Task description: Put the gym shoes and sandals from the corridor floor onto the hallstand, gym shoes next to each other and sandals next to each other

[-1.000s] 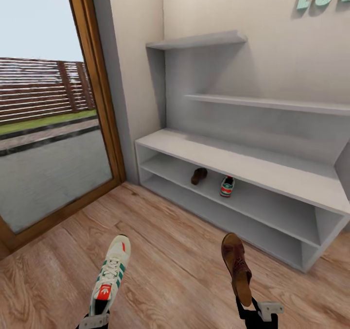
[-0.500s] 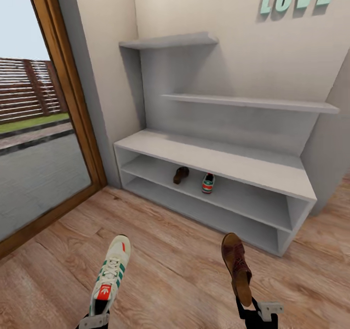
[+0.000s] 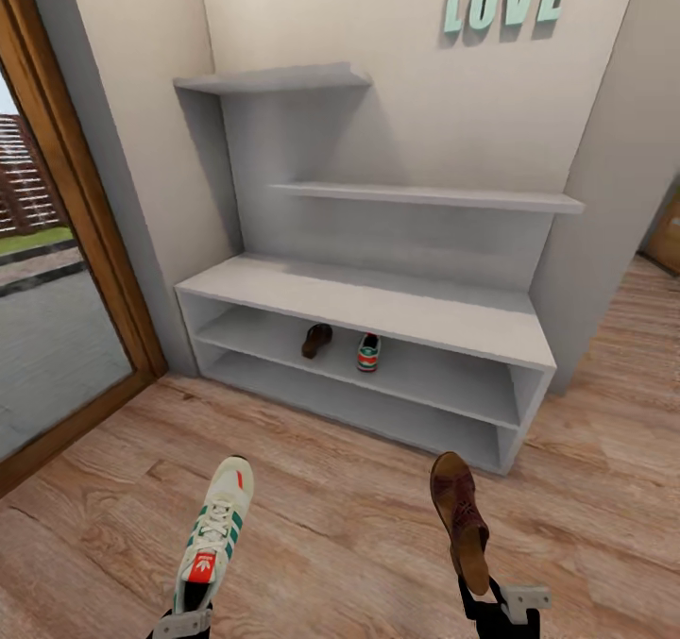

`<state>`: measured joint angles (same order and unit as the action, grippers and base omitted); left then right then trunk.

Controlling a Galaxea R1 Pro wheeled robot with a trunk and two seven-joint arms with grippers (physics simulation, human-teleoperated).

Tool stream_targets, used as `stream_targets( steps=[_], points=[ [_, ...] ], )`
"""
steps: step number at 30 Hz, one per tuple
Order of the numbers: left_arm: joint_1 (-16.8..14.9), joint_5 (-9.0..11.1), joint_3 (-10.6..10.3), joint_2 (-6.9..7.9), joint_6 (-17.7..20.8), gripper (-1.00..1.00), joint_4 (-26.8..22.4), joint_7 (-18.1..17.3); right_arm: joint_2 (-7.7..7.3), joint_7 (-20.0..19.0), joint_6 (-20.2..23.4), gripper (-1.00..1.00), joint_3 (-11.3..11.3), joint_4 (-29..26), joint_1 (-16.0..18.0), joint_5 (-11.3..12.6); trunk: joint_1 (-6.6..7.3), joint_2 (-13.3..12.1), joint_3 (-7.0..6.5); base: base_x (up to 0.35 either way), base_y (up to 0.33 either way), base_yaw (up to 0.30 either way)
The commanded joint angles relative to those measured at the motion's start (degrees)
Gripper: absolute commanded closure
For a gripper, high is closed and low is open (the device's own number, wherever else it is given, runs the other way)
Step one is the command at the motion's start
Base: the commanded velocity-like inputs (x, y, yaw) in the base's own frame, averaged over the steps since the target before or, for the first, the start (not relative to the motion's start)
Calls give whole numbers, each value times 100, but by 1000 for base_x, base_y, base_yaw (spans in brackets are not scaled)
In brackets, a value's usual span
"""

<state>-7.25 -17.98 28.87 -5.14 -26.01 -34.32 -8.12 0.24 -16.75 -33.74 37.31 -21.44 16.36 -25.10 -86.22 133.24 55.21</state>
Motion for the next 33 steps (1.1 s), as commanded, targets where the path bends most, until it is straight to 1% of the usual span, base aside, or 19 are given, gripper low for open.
stream_targets(
  steps=[1,18,21,27,33],
  points=[
    [-5,-30,48,-7,-18,100,-5,-53,3,-56,-10,100,49,2,6,5,1,2,5,0,0,-267],
    [-5,-23,48,-10,-66,100,3,-53,3,-56,-10,100,49,3,5,5,1,2,5,0,3,-267],
    [-5,-22,48,-9,-69,100,4,-57,3,-56,-10,100,49,5,5,5,1,2,5,0,122,-267],
    [-5,-21,48,-13,-70,100,2,-57,3,-56,-10,100,49,0,7,5,1,2,5,0,250,-267],
    [-5,-29,41,-13,-70,100,1,-58,3,-56,-10,100,49,0,7,7,1,2,5,0,41,-267]
  ],
)
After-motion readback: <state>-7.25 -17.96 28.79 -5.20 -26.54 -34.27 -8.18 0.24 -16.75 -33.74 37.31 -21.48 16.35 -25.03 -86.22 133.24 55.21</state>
